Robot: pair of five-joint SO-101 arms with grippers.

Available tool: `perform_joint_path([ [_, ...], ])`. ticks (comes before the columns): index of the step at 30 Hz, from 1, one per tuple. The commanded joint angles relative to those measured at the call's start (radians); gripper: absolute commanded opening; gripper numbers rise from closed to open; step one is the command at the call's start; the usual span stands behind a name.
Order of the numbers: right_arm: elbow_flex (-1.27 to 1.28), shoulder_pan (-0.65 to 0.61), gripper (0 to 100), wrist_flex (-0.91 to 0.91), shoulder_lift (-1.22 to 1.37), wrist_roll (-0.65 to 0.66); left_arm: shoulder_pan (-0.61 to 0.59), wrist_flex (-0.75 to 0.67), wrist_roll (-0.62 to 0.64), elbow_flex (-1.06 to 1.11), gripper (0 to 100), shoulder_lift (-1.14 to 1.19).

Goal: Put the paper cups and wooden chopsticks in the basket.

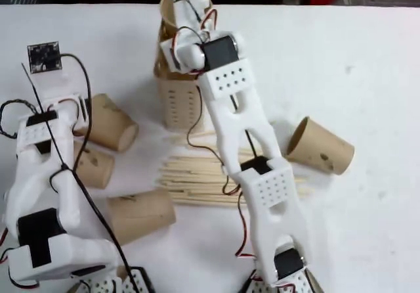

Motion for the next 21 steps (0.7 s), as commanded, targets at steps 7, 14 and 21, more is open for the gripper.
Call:
perform_joint_path([
  [7, -0.184, -0.027, 9.8, 0.197, -0.068, 0.0, 0.025, 0.006, 0.003, 0.034, 17, 0.01],
  [14, -0.256, -0.056, 9.8, 0.263, -0.182, 0.002, 0.025, 0.006, 0.003, 0.034, 17, 0.01],
  [21, -0.238, 0.022, 9.9, 0.268, -0.443, 0.198, 0.027, 0.006, 0.003, 0.034, 17, 0.01],
])
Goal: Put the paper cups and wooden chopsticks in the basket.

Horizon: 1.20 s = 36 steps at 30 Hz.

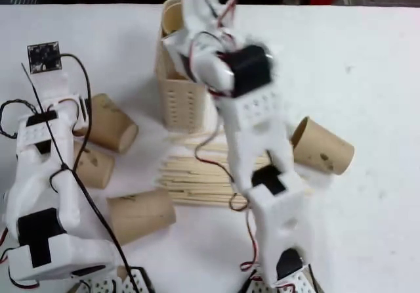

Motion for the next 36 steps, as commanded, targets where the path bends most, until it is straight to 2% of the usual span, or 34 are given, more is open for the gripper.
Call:
perform_joint_path([
  [1, 0.011, 0.061, 9.9, 0.007, -0.196, 0.072, 0.027, 0.006, 0.003, 0.034, 17, 0.01],
  [7, 0.442, 0.166, 9.9, -0.028, -0.377, 0.092, 0.027, 0.006, 0.003, 0.034, 17, 0.01],
  [10, 0.601, 0.188, 14.6, -0.12, -0.377, 0.132, 0.027, 0.006, 0.003, 0.034, 17, 0.01],
  [14, 0.755, 0.176, 23.5, -0.194, -0.377, 0.141, 0.027, 0.005, 0.003, 0.034, 17, 0.01],
  [17, 0.832, 0.12, 22.8, -0.243, -0.377, 0.135, 0.027, 0.005, 0.003, 0.034, 17, 0.01],
  [23, 0.896, 0.076, 20.9, -0.348, -0.332, 0.133, 0.027, 0.005, 0.003, 0.034, 17, 0.01],
  [34, 0.783, 0.128, 20.7, -0.328, -0.094, 0.133, 0.027, 0.005, 0.003, 0.034, 17, 0.01],
  [36, 0.764, 0.13, 17.0, -0.295, -0.071, 0.133, 0.027, 0.005, 0.003, 0.034, 17, 0.01],
])
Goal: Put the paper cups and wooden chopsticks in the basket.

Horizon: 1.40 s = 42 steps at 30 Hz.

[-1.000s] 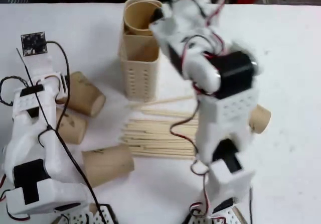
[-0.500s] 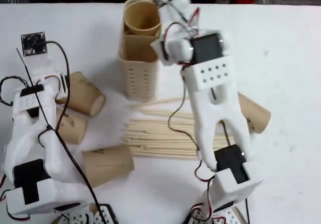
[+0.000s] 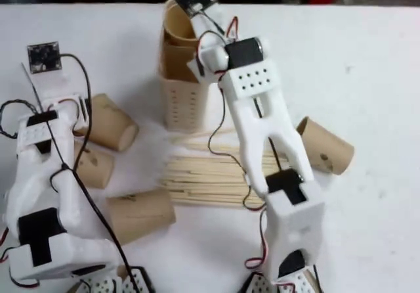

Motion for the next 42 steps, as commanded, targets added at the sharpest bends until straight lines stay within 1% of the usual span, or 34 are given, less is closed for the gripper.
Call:
perform_joint_path([
  [1, -0.066, 0.015, 12.9, 0.042, 0.016, 0.002, 0.027, 0.005, 0.003, 0.034, 17, 0.01],
  [3, -0.075, 0.016, 2.5, 0.058, 0.027, -0.06, 0.027, 0.005, 0.003, 0.034, 17, 0.01],
  [4, -0.075, 0.024, 0.6, 0.067, 0.025, -0.107, 0.027, 0.005, 0.003, 0.034, 17, 0.01],
  [6, -0.078, 0.051, 3.4, 0.099, 0.018, -0.239, 0.027, 0.005, 0.003, 0.034, 17, 0.01],
  [8, -0.077, 0.09, 1.5, 0.119, 0.002, -0.393, 0.027, 0.005, 0.003, 0.034, 17, 0.01],
  [10, -0.078, 0.117, 2.2, 0.142, -0.016, -0.509, 0.027, 0.005, 0.003, 0.034, 17, 0.01],
  [12, -0.078, 0.128, 3.6, 0.179, -0.048, -0.574, 0.027, 0.005, 0.003, 0.034, 17, 0.01],
  [14, -0.072, 0.13, 3.9, 0.211, -0.09, -0.603, 0.027, 0.005, 0.003, 0.026, 17, 0.01],
  [17, -0.072, 0.127, 3.7, 0.213, -0.143, -0.601, 0.051, 0.014, 0.003, -0.063, 17, 0.012],
  [19, -0.071, 0.12, 3.7, 0.219, -0.166, -0.601, 0.105, 0.025, -0.028, -0.157, 17, 0.041],
  [21, -0.069, 0.119, 3.7, 0.22, -0.18, -0.6, 0.205, 0.117, -0.089, -0.287, 17, 0.096],
  [23, -0.069, 0.108, 3.7, 0.22, -0.182, -0.571, 0.294, 0.229, -0.129, -0.448, 17, 0.168],
  [28, 0.008, 0.062, 3.7, 0.211, -0.182, -0.514, 0.446, 0.454, -0.129, -0.868, 17, 0.403],
  [33, 0.144, 0.036, 4.2, 0.134, -0.191, -0.425, 0.516, 0.618, -0.13, -1.297, 17, 0.685],
  [37, 0.192, 0.013, 4.5, 0.085, -0.191, -0.345, 0.552, 0.727, -0.132, -1.657, 17, 0.891],
  [39, 0.196, -0.002, 7.7, 0.079, -0.191, -0.322, 0.565, 0.787, -0.133, -1.84, 17, 0.978],
  [42, 0.189, -0.03, 15.6, 0.079, -0.193, -0.316, 0.588, 0.841, -0.137, -2.064, 17, 1.09],
])
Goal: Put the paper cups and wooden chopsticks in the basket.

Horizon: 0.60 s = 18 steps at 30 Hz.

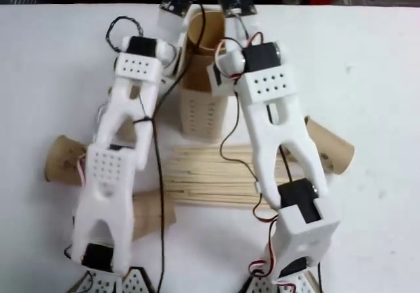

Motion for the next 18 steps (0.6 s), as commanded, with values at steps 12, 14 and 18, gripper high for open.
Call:
perform_joint_path([
  [12, -0.003, -0.082, 19.9, -0.067, -0.205, 0.028, 0.104, 0.101, -0.046, -0.382, 20, 0.117],
  [14, -0.002, -0.081, 19.9, -0.054, -0.28, 0.029, 0.099, 0.107, -0.044, -0.382, 23, 0.097],
  [18, 0.006, -0.07, 19.8, -0.019, -0.383, 0.058, 0.064, 0.14, -0.044, -0.379, 22, 0.036],
])
